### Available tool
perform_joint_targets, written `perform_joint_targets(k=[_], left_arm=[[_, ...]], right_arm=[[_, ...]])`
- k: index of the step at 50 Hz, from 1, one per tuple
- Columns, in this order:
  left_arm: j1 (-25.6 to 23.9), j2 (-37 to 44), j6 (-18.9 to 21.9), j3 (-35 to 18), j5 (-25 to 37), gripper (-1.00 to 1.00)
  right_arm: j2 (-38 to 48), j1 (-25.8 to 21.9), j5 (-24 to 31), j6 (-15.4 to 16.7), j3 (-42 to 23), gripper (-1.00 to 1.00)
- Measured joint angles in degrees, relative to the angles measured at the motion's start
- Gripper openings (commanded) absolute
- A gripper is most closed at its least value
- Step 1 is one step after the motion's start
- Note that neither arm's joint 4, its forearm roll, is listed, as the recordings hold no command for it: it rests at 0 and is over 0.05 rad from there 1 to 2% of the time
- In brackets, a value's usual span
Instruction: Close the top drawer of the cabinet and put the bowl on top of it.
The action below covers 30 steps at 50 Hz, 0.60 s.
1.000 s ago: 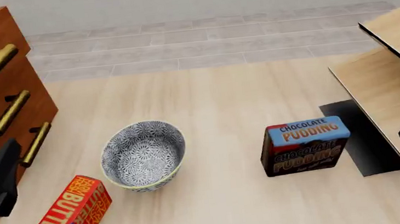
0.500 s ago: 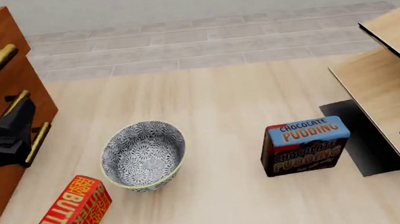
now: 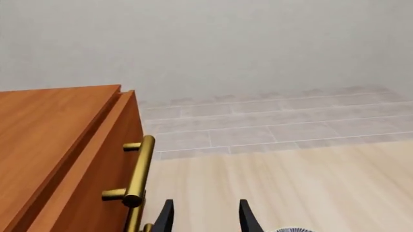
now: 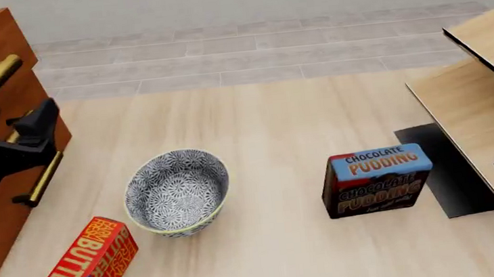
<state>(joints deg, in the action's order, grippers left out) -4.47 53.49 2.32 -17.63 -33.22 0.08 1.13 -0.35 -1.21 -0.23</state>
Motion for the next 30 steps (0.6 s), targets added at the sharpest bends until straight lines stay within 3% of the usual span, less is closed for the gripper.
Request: perform_joint_targets(k=[30], left_arm=[[4.5, 7.2, 1.9, -2.8, -4.0, 1.00]], right_arm=[[0.0, 0.3, 0.1, -0.1, 0.0, 1.00]])
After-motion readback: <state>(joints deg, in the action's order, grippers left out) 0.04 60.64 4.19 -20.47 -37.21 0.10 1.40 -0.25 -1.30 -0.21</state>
